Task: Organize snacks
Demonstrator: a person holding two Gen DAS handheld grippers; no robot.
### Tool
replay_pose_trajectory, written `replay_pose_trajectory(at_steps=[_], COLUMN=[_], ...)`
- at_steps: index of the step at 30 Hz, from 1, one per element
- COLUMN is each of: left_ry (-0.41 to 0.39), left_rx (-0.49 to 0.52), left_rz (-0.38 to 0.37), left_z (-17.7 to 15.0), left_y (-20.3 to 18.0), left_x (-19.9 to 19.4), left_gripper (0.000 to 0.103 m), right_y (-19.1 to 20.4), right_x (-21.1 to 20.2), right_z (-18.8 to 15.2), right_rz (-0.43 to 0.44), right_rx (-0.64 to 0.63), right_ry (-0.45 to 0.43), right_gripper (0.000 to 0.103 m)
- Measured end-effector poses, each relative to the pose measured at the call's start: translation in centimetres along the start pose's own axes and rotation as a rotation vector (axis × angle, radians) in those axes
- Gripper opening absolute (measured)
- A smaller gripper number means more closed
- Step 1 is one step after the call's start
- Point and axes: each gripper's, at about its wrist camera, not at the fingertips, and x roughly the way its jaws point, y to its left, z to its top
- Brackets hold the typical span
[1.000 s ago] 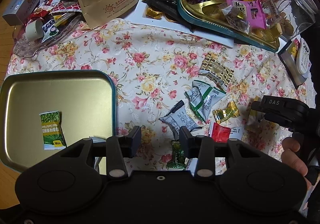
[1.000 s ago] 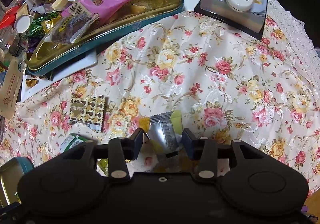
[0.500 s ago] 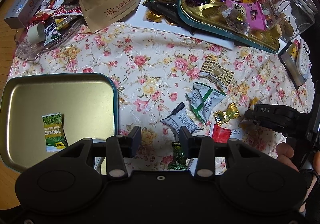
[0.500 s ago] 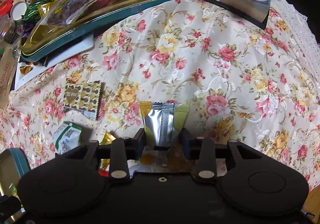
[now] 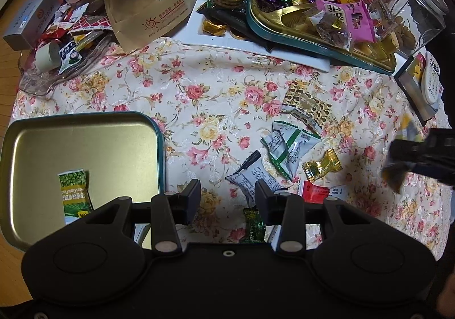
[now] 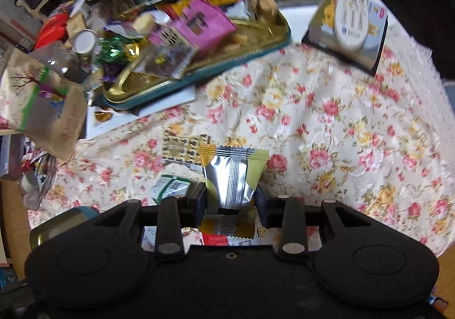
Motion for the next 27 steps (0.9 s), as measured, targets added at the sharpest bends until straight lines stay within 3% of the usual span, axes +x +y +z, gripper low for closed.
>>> replay_pose_trajectory(at_steps=[10,20,27], left_ry=[-0.028,-0.048,-0.06], left_rx=[0.053,0.136,0.161], left_rz=[-0.014,-0.039,-0.001], left_z=[-0.3,0.6,1.3], left_y=[-1.8,-5.2,-7.3], left_x=[1.1,3.4,5.1], left_gripper=[0.049,0.049,0.049], right_y=[1.6,-1.8,-3.4], right_x=[-6.0,-6.7,-7.4], right_z=[-0.7,-0.8,-0.6], right_rz=[-0.055,0.019,0.053], right_rx=[-0.185,-0.062,-0.007], right_ry=[0.014,0.049,0.059], right_gripper=[0.038,0.038,0.038])
